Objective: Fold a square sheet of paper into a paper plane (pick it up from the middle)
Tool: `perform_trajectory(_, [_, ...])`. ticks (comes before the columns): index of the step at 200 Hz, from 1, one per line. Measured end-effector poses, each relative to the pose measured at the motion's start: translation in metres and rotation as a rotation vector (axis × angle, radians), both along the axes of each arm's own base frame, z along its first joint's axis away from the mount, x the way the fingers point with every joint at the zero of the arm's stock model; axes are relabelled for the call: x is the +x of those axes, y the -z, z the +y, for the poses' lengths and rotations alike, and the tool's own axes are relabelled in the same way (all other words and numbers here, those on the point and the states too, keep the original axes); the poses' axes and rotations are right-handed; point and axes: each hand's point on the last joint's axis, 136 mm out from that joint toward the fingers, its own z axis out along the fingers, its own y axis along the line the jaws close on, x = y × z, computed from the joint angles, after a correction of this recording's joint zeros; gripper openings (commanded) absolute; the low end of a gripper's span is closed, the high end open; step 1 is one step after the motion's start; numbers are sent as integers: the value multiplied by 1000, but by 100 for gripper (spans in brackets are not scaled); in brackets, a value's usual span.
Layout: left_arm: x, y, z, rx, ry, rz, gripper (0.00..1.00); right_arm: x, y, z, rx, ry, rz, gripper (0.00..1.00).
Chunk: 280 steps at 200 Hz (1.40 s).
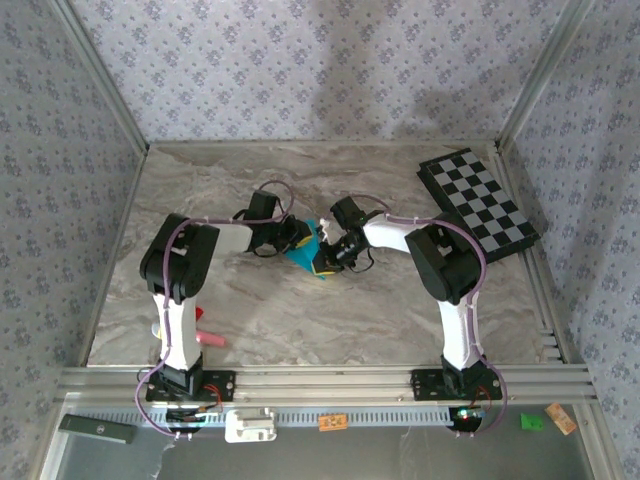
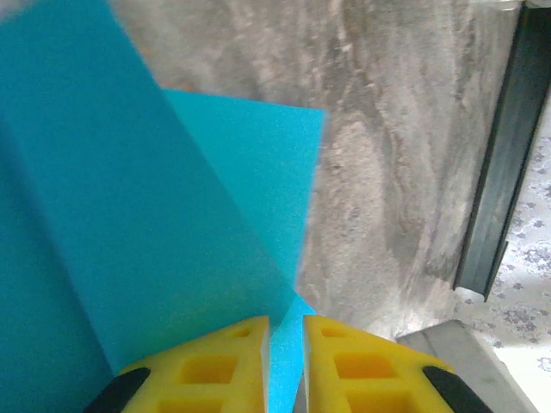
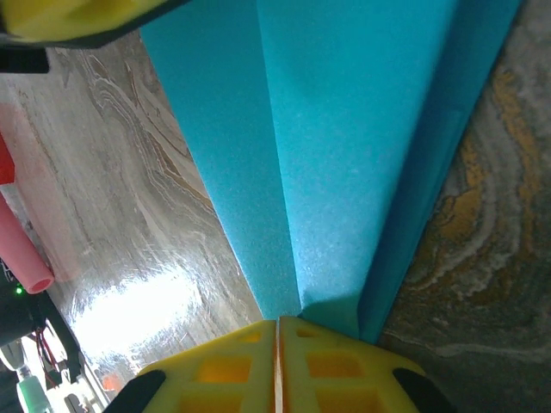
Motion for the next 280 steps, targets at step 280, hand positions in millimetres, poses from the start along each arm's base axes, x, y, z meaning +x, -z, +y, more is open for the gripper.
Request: perform_trajectory(280, [3,9,4,104,-28,89,15,11,-7,-6,-92,76,-29,14])
